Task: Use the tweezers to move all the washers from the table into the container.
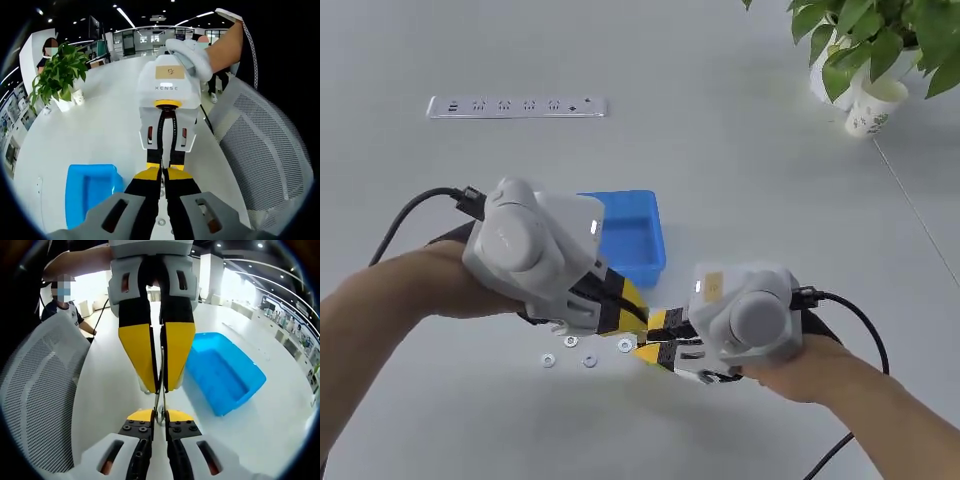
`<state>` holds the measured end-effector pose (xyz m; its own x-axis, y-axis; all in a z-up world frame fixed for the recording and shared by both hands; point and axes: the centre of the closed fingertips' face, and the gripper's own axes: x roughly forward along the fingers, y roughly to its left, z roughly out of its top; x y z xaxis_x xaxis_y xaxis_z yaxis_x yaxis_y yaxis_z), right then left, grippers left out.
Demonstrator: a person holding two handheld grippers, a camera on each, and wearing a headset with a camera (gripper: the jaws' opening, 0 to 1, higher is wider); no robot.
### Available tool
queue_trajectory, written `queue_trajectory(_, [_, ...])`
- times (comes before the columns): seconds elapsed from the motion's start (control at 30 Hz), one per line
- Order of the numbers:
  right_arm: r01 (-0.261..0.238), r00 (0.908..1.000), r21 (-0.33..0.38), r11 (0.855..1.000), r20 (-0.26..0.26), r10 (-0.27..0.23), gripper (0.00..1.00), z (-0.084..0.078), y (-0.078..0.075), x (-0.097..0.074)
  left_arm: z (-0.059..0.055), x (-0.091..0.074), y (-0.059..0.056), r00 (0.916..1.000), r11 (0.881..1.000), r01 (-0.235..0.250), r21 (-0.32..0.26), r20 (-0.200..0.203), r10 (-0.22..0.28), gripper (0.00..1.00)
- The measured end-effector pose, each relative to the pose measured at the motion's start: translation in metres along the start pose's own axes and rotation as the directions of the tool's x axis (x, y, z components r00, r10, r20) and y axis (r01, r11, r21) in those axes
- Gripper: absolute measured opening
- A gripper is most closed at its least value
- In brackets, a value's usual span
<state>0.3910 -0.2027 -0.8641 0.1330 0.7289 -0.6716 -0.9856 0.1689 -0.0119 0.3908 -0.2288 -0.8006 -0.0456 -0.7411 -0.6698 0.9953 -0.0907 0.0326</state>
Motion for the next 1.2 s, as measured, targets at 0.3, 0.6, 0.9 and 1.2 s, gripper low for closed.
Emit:
queue_trajectory(0.3, [0.002,1.0,-0.009,1.0,-0.004,-0.002,0.09,0.0,0.0,0.0,-0.001,-0.001,-0.001,1.0,1.0,0.003,0.002,-0.007,-0.003,0.06])
queue_trajectory(0.6, [0.0,1.0,-0.013,1.0,-0.001,0.0,0.09,0.002,-0.001,-0.001,0.0,-0.003,0.0,1.0,1.0,0.002,0.003,-0.009,-0.002,0.06])
queue_trajectory(0.9, [0.004,1.0,-0.025,1.0,0.006,-0.004,0.09,0.011,-0.003,-0.005,0.006,-0.012,0.002,1.0,1.0,-0.003,0.008,-0.007,0.003,0.06])
queue_trajectory(1.2, [0.011,0.9998,-0.037,0.999,0.017,-0.01,0.09,0.021,-0.008,-0.011,0.015,-0.021,0.004,1.0,1.0,-0.007,0.016,-0.006,0.007,0.06])
